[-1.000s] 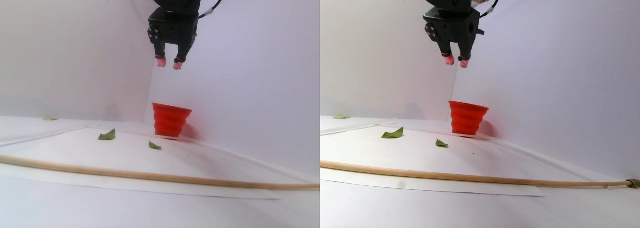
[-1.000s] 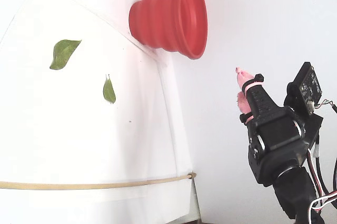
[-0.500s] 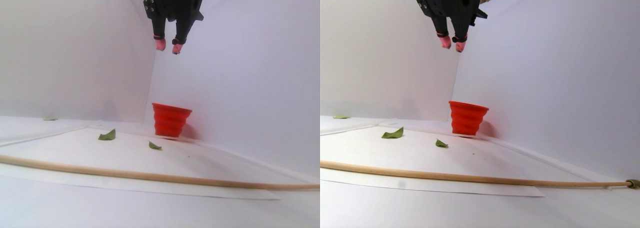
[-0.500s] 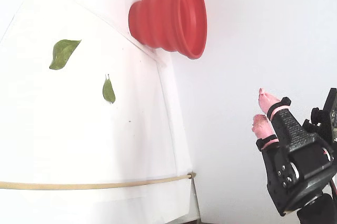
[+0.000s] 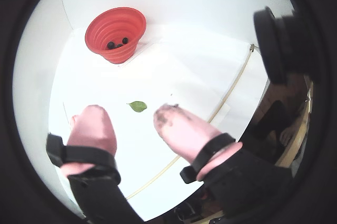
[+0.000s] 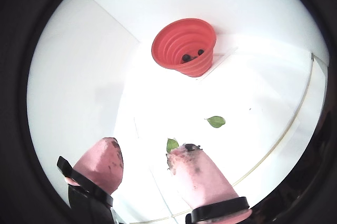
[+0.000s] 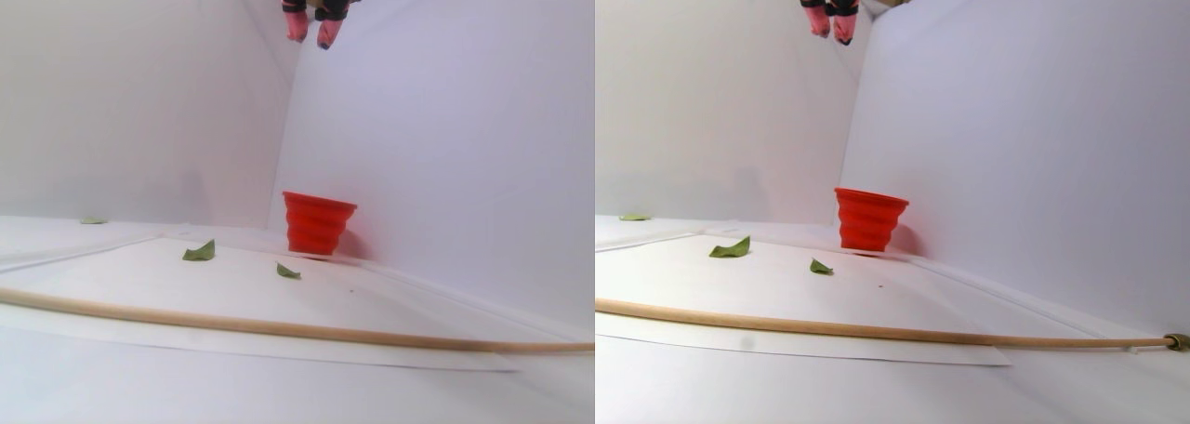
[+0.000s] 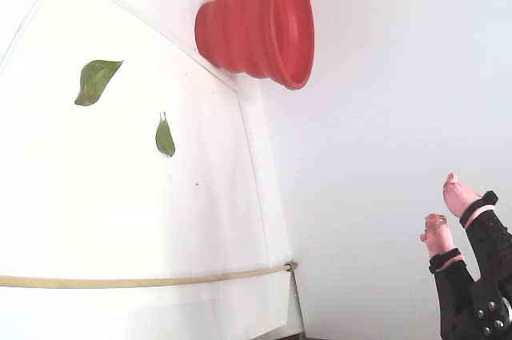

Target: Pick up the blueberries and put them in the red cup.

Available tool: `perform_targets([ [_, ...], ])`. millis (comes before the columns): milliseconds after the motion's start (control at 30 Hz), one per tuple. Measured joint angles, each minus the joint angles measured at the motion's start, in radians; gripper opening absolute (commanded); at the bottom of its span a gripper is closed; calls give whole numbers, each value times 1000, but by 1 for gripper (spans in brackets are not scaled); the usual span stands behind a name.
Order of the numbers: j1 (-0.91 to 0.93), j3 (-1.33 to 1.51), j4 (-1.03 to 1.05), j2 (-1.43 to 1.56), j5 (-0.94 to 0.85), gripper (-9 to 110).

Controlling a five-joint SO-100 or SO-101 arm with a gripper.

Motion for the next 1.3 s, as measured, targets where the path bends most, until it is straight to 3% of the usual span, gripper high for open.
perform_targets([
  [833, 14, 17, 506, 528, 278, 18],
  [1300, 9, -155, 801, 663, 443, 17],
])
